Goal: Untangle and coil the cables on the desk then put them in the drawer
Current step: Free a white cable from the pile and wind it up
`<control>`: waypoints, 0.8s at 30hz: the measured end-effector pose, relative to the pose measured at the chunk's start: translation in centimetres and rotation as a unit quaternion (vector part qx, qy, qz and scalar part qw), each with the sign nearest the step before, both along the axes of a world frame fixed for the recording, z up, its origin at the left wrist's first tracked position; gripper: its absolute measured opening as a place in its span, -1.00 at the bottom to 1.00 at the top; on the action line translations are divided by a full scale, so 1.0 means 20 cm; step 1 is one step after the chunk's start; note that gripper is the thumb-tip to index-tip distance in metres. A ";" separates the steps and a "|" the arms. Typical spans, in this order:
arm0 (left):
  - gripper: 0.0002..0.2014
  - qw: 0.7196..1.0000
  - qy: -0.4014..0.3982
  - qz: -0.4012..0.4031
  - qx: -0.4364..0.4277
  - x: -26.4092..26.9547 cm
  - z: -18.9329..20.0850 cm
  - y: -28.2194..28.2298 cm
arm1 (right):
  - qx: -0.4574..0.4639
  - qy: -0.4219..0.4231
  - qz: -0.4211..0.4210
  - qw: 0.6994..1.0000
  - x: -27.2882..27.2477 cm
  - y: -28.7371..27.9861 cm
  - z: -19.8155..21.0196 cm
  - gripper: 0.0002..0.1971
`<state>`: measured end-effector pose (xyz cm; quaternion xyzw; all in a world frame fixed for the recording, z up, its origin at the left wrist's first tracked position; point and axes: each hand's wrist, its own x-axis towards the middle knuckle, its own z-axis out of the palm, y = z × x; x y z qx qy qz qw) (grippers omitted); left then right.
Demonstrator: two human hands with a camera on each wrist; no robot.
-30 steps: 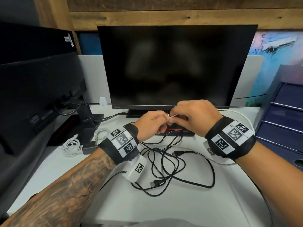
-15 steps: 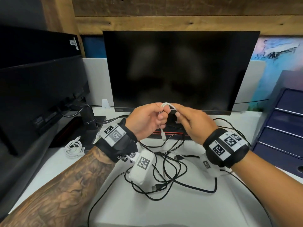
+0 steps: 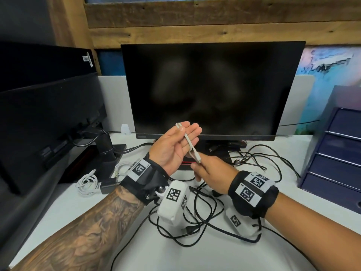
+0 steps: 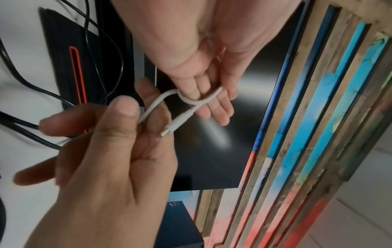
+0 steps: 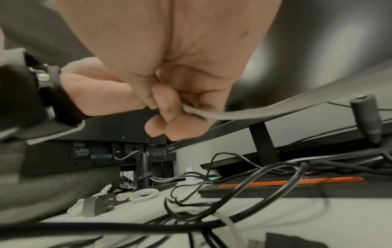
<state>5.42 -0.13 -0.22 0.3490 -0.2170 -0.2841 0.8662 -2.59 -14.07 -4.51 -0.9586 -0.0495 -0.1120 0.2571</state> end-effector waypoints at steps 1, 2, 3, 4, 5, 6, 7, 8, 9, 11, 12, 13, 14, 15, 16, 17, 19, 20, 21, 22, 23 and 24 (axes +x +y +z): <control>-0.77 1.000 0.001 0.014 -0.005 0.01 0.00 0.00 | 0.007 0.004 0.004 1.000 0.00 0.00 -0.01 -0.81; -0.77 0.999 0.004 0.031 -0.012 0.03 0.00 0.01 | 0.013 0.013 0.009 1.000 -0.02 0.01 0.00 -0.80; -0.78 0.999 0.008 0.050 -0.018 0.05 0.00 0.01 | 0.012 0.022 0.014 1.000 -0.02 0.01 -0.01 -0.80; -0.79 0.997 0.010 0.068 -0.023 0.07 0.00 0.02 | 0.002 0.027 0.020 0.999 -0.03 0.02 -0.01 -0.79; -0.80 0.996 0.008 0.083 -0.022 0.08 0.00 0.03 | -0.013 0.025 0.025 0.999 -0.04 0.02 -0.01 -0.76; -0.80 0.995 -0.001 0.096 -0.014 0.10 -0.01 0.03 | -0.025 0.019 0.027 0.999 -0.04 0.03 -0.01 -0.74; -0.80 0.994 -0.020 0.107 0.004 0.10 -0.02 0.03 | -0.034 0.009 0.029 0.999 -0.05 0.03 -0.01 -0.72; -0.80 0.991 -0.046 0.121 0.028 0.11 -0.03 0.03 | -0.044 0.003 0.029 0.999 -0.05 0.04 0.00 -0.72; -0.80 0.986 -0.081 0.136 0.057 0.10 -0.05 0.02 | -0.054 -0.001 0.029 0.998 -0.05 0.04 0.02 -0.73; -0.81 0.963 -0.170 0.169 0.120 0.10 -0.09 0.01 | -0.082 -0.008 0.025 0.996 -0.06 0.04 0.05 -0.80; -0.81 0.946 -0.221 0.181 0.153 0.10 -0.11 0.01 | -0.099 -0.018 0.020 0.995 -0.07 0.03 0.08 -0.81; -0.80 0.927 -0.271 0.186 0.183 0.10 -0.11 0.01 | -0.117 -0.030 0.013 0.993 -0.08 0.02 0.10 -0.81; -0.79 0.908 -0.312 0.185 0.208 0.11 -0.12 0.01 | -0.133 -0.041 0.004 0.990 -0.09 0.00 0.12 -0.80; -0.78 0.892 -0.344 0.179 0.231 0.11 -0.11 0.01 | -0.145 -0.049 -0.005 0.988 -0.10 -0.01 0.14 -0.79; -0.78 0.878 -0.373 0.169 0.249 0.10 -0.11 0.02 | -0.152 -0.056 -0.011 0.987 -0.11 -0.03 0.17 -0.79; -0.78 0.859 -0.407 0.153 0.269 0.10 -0.10 0.02 | -0.160 -0.064 -0.011 0.985 -0.12 -0.04 0.19 -0.79; -0.79 0.798 -0.500 0.120 0.313 0.09 -0.08 0.03 | -0.175 -0.085 -0.002 0.981 -0.13 -0.04 0.24 -0.84; -0.79 0.764 -0.543 0.103 0.332 0.08 -0.08 0.03 | -0.179 -0.095 0.003 0.979 -0.14 -0.04 0.26 -0.88; -0.77 0.744 -0.564 0.088 0.349 0.07 -0.07 0.04 | -0.184 -0.104 0.004 0.978 -0.14 -0.05 0.27 -0.89; -0.74 0.740 -0.561 0.076 0.364 0.06 -0.05 0.04 | -0.189 -0.109 0.002 0.976 -0.14 -0.06 0.28 -0.90; -0.70 0.738 -0.553 0.071 0.380 0.05 -0.04 0.05 | -0.194 -0.114 -0.001 0.974 -0.14 -0.07 0.28 -0.90; -0.67 0.733 -0.549 0.069 0.396 0.05 -0.03 0.05 | -0.198 -0.117 -0.003 0.973 -0.13 -0.07 0.29 -0.90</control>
